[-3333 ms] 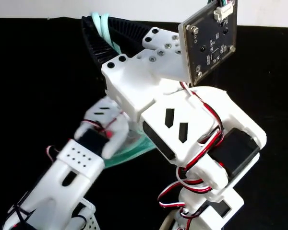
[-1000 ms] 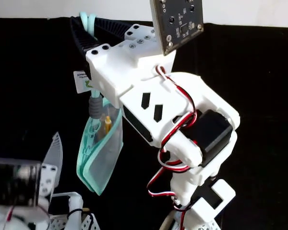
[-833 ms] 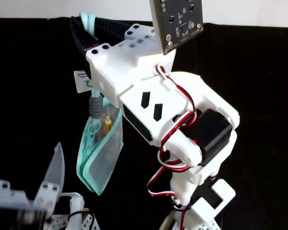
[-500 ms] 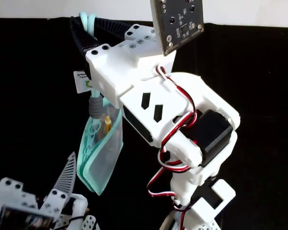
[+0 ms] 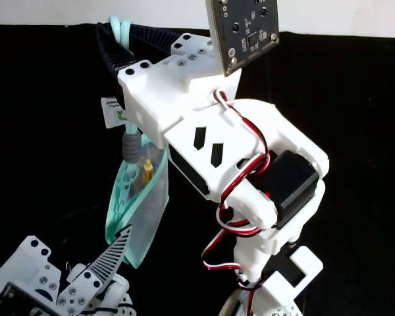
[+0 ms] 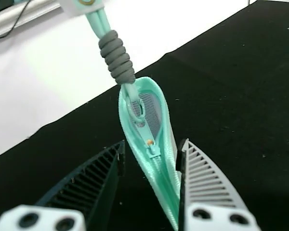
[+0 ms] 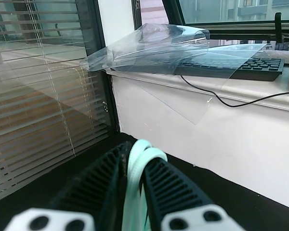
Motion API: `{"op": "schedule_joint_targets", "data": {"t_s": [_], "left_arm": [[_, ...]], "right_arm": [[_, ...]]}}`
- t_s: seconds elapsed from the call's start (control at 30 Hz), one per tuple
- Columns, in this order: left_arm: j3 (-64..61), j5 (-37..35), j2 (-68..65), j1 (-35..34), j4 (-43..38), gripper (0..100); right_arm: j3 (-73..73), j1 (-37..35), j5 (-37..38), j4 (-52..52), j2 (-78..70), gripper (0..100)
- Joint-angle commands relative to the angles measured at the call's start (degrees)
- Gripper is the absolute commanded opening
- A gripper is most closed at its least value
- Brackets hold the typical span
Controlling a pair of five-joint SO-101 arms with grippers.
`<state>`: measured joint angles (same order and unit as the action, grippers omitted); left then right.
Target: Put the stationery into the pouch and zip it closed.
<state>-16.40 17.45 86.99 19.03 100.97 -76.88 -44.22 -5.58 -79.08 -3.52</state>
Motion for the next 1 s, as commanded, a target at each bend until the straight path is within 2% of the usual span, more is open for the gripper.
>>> {"op": "schedule_joint_targets", "data": {"t_s": [0.0,0.17,0.77,0.97], "left_arm": [[-1.5,-0.8,0.0,0.7,0.4,20],[-7.0,-0.8,0.1,0.7,0.3,20],[-7.4,-0.5,0.1,0.3,0.2,20],[-7.5,-0.4,5.6,-9.4,0.1,20]], "right_arm": [[-0.7,-0.2,-0.4,1.5,-0.1,0.6],[-0.7,-0.2,-0.4,1.4,-0.1,0.6],[-0.7,-0.2,-0.4,1.0,0.0,0.6],[-0.7,-0.2,-0.4,1.0,0.0,0.6]]}}
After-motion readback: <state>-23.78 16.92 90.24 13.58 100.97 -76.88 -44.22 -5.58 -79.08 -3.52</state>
